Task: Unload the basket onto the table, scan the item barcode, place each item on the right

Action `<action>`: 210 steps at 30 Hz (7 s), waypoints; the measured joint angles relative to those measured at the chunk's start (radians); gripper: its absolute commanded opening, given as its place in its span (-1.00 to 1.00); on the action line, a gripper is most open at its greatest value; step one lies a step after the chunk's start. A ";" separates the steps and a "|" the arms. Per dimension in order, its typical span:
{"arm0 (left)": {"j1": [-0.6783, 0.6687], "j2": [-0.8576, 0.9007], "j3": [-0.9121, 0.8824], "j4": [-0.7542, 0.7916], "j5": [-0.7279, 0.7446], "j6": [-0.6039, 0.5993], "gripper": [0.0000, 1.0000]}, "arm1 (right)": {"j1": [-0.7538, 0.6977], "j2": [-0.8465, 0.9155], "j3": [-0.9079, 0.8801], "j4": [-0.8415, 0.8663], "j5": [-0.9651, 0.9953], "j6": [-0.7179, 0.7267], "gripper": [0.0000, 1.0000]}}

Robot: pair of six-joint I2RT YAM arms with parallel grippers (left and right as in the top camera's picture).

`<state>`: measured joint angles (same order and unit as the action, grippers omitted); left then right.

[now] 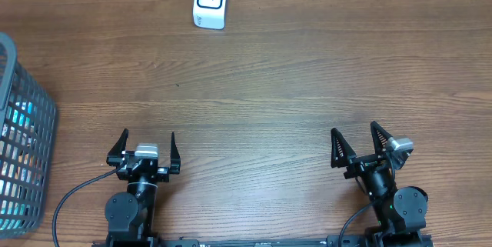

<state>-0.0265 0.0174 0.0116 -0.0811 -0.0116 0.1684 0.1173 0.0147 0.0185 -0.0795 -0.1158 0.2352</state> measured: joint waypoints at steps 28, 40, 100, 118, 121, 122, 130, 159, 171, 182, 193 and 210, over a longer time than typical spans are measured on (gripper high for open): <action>0.000 0.085 0.207 -0.181 0.069 -0.001 1.00 | 0.000 0.000 0.000 0.000 0.001 0.000 1.00; 0.000 0.643 0.852 -0.587 0.219 -0.005 0.99 | 0.000 0.000 0.000 0.000 0.001 0.000 1.00; 0.998 2.109 1.793 -1.037 0.018 -0.212 0.85 | 0.000 0.000 0.000 0.000 0.000 0.000 1.00; 0.978 2.201 1.859 -1.058 -0.007 -0.172 -0.91 | 0.000 0.000 0.000 0.001 0.000 0.000 1.00; 0.972 2.222 1.907 -1.118 -0.006 -0.176 -0.92 | 0.000 0.000 0.000 0.001 0.000 0.000 1.00; 0.970 2.229 1.934 -1.147 -0.006 -0.177 -0.92 | 0.000 0.000 0.000 0.000 0.000 0.000 1.00; 0.899 2.167 2.196 -1.247 0.002 -0.247 -0.92 | 0.000 0.000 0.000 0.000 0.001 0.000 1.00; 0.048 1.474 2.018 -1.306 0.190 -0.425 -0.92 | 0.000 0.000 0.000 0.000 0.001 0.000 1.00; -0.230 1.530 1.369 -0.699 0.180 -0.419 -0.91 | 0.000 0.000 0.000 0.000 0.000 0.000 1.00; -0.378 1.843 1.194 -0.352 0.185 -0.233 0.48 | 0.000 0.000 0.000 0.000 0.001 0.000 1.00; -0.282 1.669 1.527 -0.703 0.189 -0.221 0.99 | 0.000 0.000 0.000 0.000 0.001 0.000 1.00; 0.816 1.428 1.938 -1.176 0.181 -0.458 0.82 | 0.000 0.000 0.000 0.000 0.001 0.000 1.00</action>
<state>0.7895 1.4452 1.9495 -1.2572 0.1692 -0.2897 0.1177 0.0147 0.0185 -0.0792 -0.1150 0.2352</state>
